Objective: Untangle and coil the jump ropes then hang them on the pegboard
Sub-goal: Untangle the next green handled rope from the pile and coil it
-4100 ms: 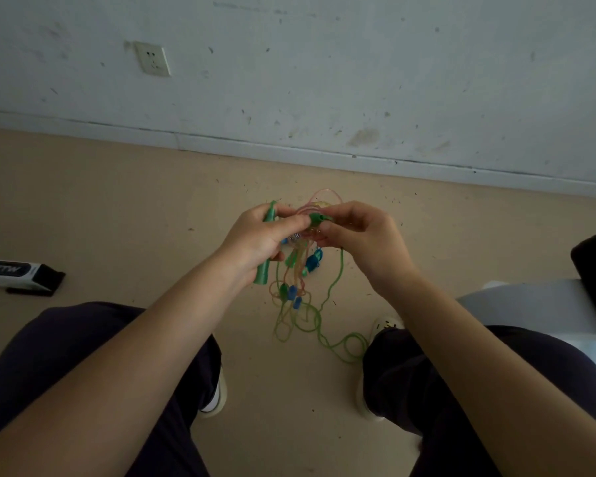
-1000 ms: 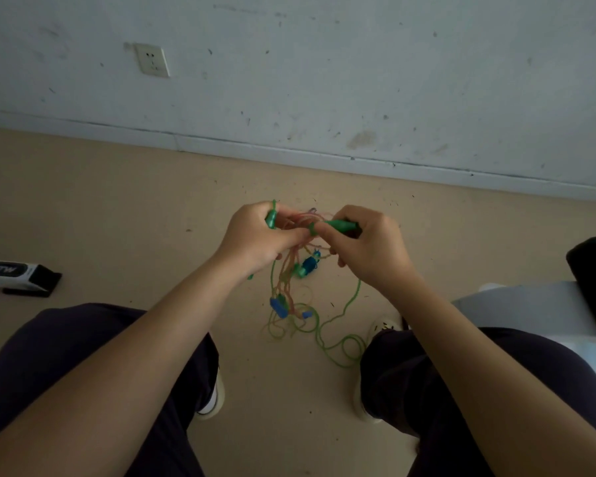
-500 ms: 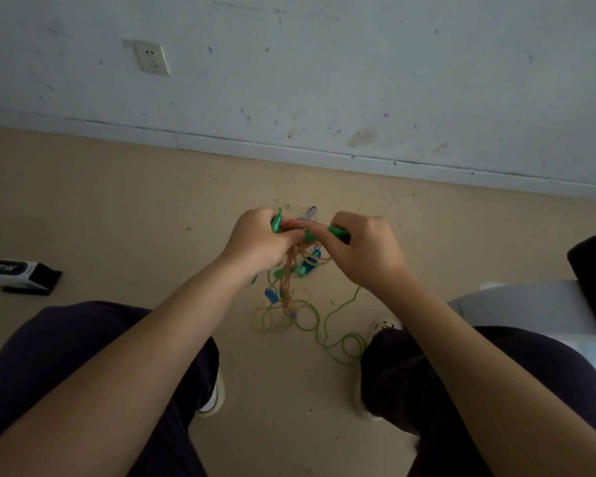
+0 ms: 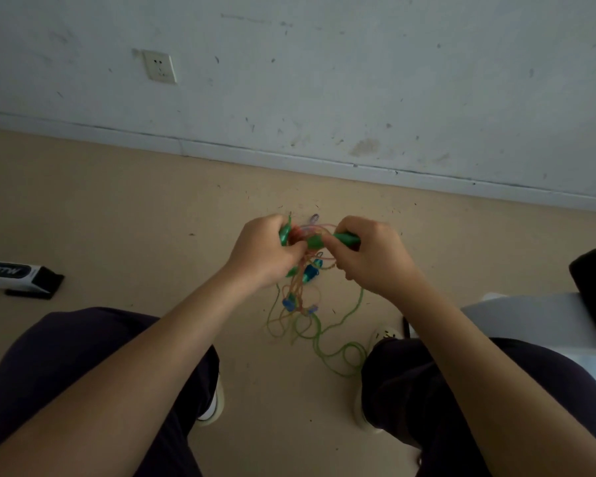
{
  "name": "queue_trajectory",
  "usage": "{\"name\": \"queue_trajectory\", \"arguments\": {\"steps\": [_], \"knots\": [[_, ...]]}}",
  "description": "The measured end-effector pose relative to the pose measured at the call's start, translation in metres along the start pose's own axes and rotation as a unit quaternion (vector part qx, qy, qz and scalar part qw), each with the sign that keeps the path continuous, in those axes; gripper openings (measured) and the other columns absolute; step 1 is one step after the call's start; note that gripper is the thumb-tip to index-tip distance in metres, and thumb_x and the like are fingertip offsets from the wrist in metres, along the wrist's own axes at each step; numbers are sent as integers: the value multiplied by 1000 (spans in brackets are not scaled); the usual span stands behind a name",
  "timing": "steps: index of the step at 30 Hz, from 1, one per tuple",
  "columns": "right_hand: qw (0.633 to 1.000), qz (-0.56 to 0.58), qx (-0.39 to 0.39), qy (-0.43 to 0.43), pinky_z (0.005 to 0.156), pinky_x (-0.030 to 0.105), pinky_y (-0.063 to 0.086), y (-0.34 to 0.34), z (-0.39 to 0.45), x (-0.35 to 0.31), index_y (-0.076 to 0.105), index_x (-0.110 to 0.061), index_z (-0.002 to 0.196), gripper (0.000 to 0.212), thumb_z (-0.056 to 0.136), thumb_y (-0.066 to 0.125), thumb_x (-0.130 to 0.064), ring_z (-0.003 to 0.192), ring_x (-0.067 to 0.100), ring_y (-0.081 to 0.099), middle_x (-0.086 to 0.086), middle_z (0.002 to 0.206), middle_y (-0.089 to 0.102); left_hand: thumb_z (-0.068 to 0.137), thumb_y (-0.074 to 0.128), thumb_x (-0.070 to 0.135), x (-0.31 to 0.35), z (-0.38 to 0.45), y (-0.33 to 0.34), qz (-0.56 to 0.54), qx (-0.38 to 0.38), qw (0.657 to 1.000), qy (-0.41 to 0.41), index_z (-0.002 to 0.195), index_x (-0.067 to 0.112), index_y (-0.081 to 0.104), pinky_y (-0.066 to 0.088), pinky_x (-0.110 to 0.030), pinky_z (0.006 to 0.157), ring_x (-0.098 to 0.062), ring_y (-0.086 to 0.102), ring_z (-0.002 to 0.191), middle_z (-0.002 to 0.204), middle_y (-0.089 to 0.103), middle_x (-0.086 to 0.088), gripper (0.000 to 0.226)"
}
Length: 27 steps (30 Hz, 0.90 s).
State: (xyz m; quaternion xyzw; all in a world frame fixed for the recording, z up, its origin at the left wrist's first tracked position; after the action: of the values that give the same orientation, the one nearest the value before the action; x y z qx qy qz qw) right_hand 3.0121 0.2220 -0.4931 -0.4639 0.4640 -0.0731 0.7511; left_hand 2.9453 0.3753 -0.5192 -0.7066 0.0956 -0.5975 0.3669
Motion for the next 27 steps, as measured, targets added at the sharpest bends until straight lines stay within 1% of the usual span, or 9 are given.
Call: {"name": "queue_trajectory", "arguments": {"steps": [2, 4, 8, 13, 17, 20, 22, 24, 27], "knots": [[998, -1, -56, 18, 60, 43, 55, -1, 1, 3, 68, -9, 86, 22, 97, 58, -25, 61, 26, 63, 9, 70, 66, 85, 77, 24, 2, -2, 1, -7, 7, 1000, 22, 92, 14, 69, 52, -29, 68, -14, 65, 79, 87, 70, 3, 15], [996, -7, -90, 19, 61, 38, 53, 1, 1, 3, 71, -13, 93, 19, 97, 56, -23, 62, 23, 61, 7, 73, 67, 83, 79, 23, 4, -3, 1, -53, 8, 998, 36, 88, 21, 68, 44, -17, 62, 1, 59, 72, 83, 66, 11, 13], [997, 20, -76, 9, 57, 26, 43, -2, 3, 4, 70, -18, 99, 18, 98, 57, -30, 60, 9, 53, -2, 76, 64, 78, 83, 25, 4, 2, -5, -156, -8, 987, 28, 93, 29, 65, 45, -10, 54, 7, 62, 66, 90, 66, 9, 24], [991, 80, -101, -32, 76, 15, 49, -4, -1, 3, 71, -26, 117, 23, 97, 59, -28, 88, 1, 64, -13, 100, 71, 77, 86, 33, 5, 2, -2, -237, -154, 959, 23, 123, 51, 63, 56, -20, 74, -2, 69, 101, 115, 70, 17, 55], [981, 120, -146, -51, 86, 16, 48, -6, -4, -5, 64, -31, 124, 27, 101, 53, -22, 99, -3, 64, -21, 106, 68, 82, 83, 28, 6, 1, -2, -254, -169, 951, 52, 119, 43, 67, 49, -9, 58, 0, 70, 80, 96, 74, 18, 43], [976, 145, -157, -35, 65, 8, 43, -8, -3, -7, 68, -7, 118, 31, 105, 44, -20, 66, -11, 60, -30, 67, 61, 85, 80, 25, 7, 1, -7, -265, -119, 954, 68, 109, 33, 70, 46, -8, 54, 3, 67, 68, 85, 73, 19, 28], [974, 161, -158, 11, 52, 16, 35, -9, -1, -1, 64, 6, 95, 41, 106, 40, -26, 44, -1, 44, -17, 49, 47, 86, 79, 23, 7, 1, -7, -263, -100, 957, 72, 105, 30, 69, 45, -7, 52, 4, 65, 63, 78, 71, 21, 22], [970, 179, -162, 35, 49, 20, 32, -10, 0, 3, 58, 5, 85, 41, 105, 41, -26, 43, 2, 36, -11, 50, 42, 86, 79, 21, 7, 0, -5, -254, -95, 960, 75, 102, 28, 69, 44, -7, 52, 3, 66, 63, 77, 70, 22, 20], [972, 149, -178, 24, 53, 16, 38, -9, -1, 2, 63, 6, 93, 30, 104, 45, -16, 50, 3, 46, -8, 62, 57, 87, 78, 19, 8, -1, -1, -221, -115, 965, 86, 102, 29, 69, 44, -7, 52, 3, 67, 65, 78, 71, 23, 20]]}}
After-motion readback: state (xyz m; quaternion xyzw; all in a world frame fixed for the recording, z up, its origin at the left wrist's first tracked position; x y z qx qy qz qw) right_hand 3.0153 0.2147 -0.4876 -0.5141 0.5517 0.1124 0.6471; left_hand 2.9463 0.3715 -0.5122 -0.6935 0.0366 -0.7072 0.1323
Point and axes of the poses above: each hand's wrist, its own z-axis towards the middle knuckle, its own y-axis out of the palm, x = y × z, the point moved 5 cm from there along z, towards the middle knuckle
